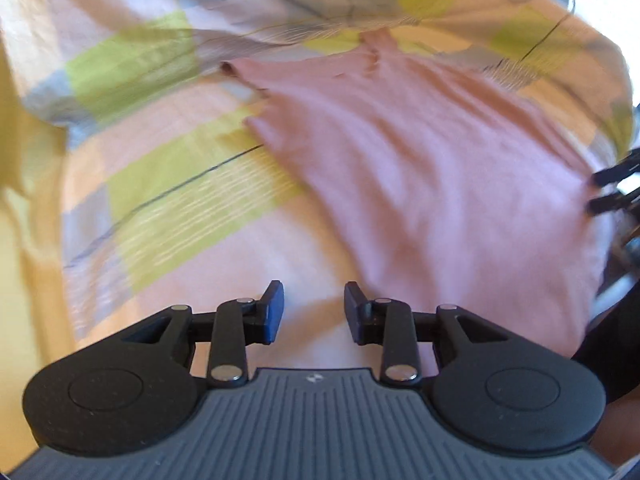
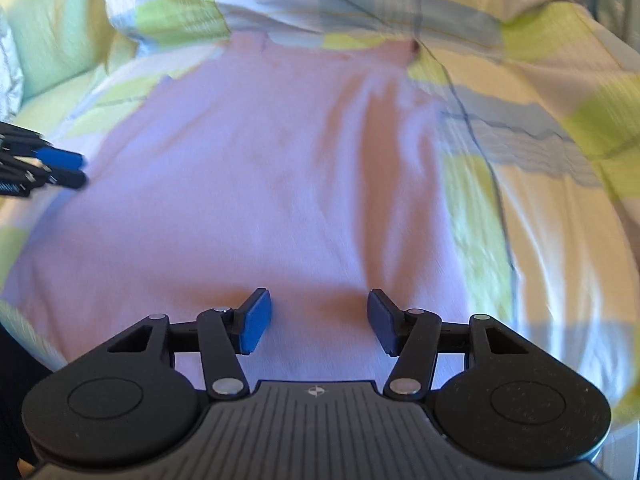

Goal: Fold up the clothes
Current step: 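Grasp the hem of the flattened top with the left gripper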

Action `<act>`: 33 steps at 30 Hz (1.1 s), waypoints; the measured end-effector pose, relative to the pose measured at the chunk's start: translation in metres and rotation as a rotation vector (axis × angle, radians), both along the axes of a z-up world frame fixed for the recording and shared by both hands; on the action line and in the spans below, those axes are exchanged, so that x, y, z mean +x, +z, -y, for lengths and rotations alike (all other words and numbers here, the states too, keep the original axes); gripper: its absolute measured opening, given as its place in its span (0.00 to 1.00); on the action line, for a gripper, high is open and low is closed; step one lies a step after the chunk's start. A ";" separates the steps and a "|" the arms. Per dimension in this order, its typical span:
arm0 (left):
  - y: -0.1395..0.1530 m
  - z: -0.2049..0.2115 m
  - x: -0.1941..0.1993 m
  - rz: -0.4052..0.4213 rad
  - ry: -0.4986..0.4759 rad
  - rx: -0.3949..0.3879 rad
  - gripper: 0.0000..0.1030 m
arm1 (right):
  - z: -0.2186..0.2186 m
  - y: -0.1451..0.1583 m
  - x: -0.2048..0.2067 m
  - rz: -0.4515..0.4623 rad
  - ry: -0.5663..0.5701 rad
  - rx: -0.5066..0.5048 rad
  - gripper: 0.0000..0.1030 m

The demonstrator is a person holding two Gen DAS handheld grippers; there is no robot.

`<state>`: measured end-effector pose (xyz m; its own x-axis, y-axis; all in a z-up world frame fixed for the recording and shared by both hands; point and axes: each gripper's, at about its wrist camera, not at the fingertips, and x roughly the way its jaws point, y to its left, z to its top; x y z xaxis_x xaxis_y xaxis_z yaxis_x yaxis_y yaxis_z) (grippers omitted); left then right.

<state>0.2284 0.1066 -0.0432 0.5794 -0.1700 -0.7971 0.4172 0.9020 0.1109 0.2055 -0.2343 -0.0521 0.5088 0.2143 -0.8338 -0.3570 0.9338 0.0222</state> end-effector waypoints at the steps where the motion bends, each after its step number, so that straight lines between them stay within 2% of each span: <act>1: 0.004 -0.001 -0.008 0.017 -0.004 0.037 0.26 | 0.006 0.002 -0.009 0.001 -0.026 0.001 0.54; 5: 0.026 0.008 -0.051 0.107 -0.085 0.070 0.28 | 0.028 0.013 -0.049 0.024 -0.095 0.057 0.55; 9: 0.033 0.039 -0.102 0.174 -0.230 0.124 0.31 | 0.032 0.021 -0.085 0.083 -0.104 0.056 0.55; 11: 0.024 0.059 -0.123 0.176 -0.319 0.179 0.32 | 0.028 0.022 -0.101 0.112 -0.079 0.047 0.56; 13: 0.013 0.077 -0.142 0.180 -0.406 0.240 0.36 | 0.021 0.022 -0.112 0.131 -0.057 0.035 0.61; 15: -0.005 0.093 -0.156 0.197 -0.474 0.345 0.38 | 0.017 0.021 -0.120 0.134 -0.044 0.042 0.61; 18: -0.027 0.106 -0.165 0.216 -0.534 0.455 0.38 | 0.013 0.021 -0.127 0.133 -0.037 0.059 0.61; 20: -0.036 0.113 -0.165 0.222 -0.552 0.474 0.41 | 0.013 0.021 -0.130 0.134 -0.041 0.069 0.61; 22: -0.046 0.121 -0.166 0.262 -0.552 0.526 0.42 | 0.013 0.021 -0.131 0.135 -0.044 0.076 0.61; 25: -0.055 0.133 -0.169 0.340 -0.572 0.603 0.56 | 0.015 0.020 -0.133 0.142 -0.048 0.082 0.61; 26: -0.055 0.136 -0.168 0.356 -0.575 0.608 0.55 | 0.016 0.019 -0.133 0.144 -0.049 0.084 0.61; 28: -0.052 0.138 -0.163 0.342 -0.568 0.580 0.45 | 0.017 0.019 -0.134 0.153 -0.053 0.084 0.61; 29: -0.049 0.137 -0.161 0.337 -0.561 0.564 0.25 | 0.018 0.019 -0.134 0.158 -0.056 0.082 0.61; 30: -0.048 0.137 -0.159 0.341 -0.547 0.569 0.10 | 0.019 0.020 -0.134 0.163 -0.058 0.083 0.61; 33: -0.047 0.133 -0.153 0.330 -0.530 0.588 0.10 | 0.021 0.021 -0.134 0.176 -0.060 0.086 0.61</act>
<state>0.0757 -0.0267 -0.0904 0.7580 -0.0955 -0.6452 0.6315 0.3551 0.6893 0.0716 -0.2558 -0.0313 0.6591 0.2461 -0.7107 -0.3066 0.9508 0.0449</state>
